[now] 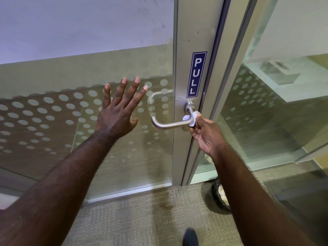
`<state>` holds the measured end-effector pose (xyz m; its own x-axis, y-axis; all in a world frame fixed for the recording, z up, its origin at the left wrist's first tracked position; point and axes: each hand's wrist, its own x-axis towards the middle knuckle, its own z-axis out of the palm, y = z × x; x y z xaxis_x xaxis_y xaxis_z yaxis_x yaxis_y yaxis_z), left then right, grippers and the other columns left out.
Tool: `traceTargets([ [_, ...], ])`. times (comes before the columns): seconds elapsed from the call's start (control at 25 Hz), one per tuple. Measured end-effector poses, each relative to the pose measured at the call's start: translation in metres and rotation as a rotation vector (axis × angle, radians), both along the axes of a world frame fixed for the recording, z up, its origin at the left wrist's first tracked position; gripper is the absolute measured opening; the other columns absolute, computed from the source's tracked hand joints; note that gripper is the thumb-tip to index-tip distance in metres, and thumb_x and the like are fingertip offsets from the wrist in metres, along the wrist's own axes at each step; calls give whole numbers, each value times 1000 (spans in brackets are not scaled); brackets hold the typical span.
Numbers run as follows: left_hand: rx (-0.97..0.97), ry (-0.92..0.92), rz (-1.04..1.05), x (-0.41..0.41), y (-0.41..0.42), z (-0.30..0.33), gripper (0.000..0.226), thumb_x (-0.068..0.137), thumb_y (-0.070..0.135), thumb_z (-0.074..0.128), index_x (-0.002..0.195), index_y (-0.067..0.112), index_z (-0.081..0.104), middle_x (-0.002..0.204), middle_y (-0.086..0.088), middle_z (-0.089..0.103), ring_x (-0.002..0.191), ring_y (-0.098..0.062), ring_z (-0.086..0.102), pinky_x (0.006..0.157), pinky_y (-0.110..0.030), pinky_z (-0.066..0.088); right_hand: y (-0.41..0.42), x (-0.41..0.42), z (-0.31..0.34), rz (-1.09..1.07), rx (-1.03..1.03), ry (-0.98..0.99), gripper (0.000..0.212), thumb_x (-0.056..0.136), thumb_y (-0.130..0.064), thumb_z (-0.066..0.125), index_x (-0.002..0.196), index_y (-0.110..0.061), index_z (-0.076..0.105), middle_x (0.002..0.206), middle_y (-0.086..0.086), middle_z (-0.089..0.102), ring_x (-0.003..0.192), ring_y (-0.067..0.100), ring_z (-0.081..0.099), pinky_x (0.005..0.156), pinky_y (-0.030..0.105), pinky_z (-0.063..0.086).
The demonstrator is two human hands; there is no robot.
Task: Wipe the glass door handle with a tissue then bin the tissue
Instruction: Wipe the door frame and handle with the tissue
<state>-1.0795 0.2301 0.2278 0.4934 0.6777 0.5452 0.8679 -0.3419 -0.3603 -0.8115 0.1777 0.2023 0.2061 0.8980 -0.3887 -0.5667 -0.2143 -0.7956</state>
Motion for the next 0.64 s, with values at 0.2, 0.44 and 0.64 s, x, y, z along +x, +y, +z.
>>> traceTargets([
  [0.2, 10, 11, 3, 0, 1, 0, 129, 66, 38, 84, 160, 31, -4, 166, 5, -20, 153, -22, -18, 118, -49, -22, -6, -12, 1, -31, -11, -165, 31, 99, -25, 50, 79, -9, 67, 84, 7, 70, 75, 15, 59, 64, 18, 47],
  [0.44, -35, 14, 9, 1, -2, 3, 130, 68, 37, 84, 158, 32, -10, 164, 6, -26, 151, -20, -23, 117, -49, -23, -17, -43, -8, -233, 9, -184, 31, 99, -25, 50, 76, -12, 67, 70, 4, 65, 59, 6, 57, 56, 16, 45],
  [0.64, -59, 9, 5, 2, -5, 4, 130, 70, 34, 83, 158, 33, -13, 163, 8, -27, 150, -19, -26, 117, -49, -22, -22, -74, -16, -354, 0, -248, 35, 97, -27, 53, 68, -14, 67, 57, -6, 64, 54, 3, 55, 53, 14, 45],
])
